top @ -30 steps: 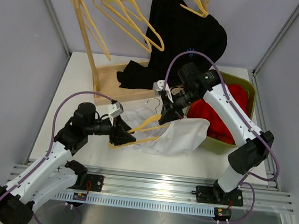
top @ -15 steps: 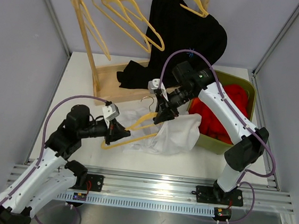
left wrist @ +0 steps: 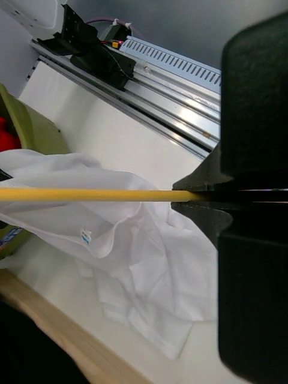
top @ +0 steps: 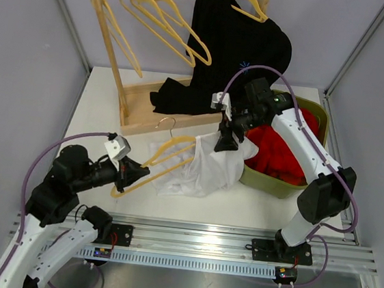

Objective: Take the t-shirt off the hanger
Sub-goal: Remove the tshirt from the hanger, then pass the hanger from the left arm to the right

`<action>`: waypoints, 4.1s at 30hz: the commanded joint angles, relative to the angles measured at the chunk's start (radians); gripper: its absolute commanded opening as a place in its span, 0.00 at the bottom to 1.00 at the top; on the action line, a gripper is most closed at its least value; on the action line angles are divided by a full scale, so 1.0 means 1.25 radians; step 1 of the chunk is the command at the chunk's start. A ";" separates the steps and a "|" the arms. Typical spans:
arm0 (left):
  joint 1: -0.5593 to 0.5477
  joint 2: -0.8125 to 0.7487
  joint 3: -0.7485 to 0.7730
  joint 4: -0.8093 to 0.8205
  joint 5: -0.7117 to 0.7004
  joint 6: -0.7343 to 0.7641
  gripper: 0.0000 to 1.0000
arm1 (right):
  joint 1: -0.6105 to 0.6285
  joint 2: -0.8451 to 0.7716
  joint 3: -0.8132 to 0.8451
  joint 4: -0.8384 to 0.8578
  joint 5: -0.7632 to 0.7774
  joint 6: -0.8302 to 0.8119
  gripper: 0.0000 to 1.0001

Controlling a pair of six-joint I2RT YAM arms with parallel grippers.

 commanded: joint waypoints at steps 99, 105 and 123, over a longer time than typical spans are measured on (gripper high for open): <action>0.002 0.027 0.024 0.104 0.051 0.176 0.00 | -0.158 -0.112 -0.045 -0.404 -0.197 -0.554 0.46; 0.004 0.026 0.012 0.130 0.018 0.178 0.00 | -0.158 -0.116 -0.046 -0.405 -0.200 -0.540 0.17; 0.004 -0.156 -0.072 0.176 -0.434 0.124 0.99 | -0.174 -0.210 -0.123 -0.068 -0.002 -0.048 0.00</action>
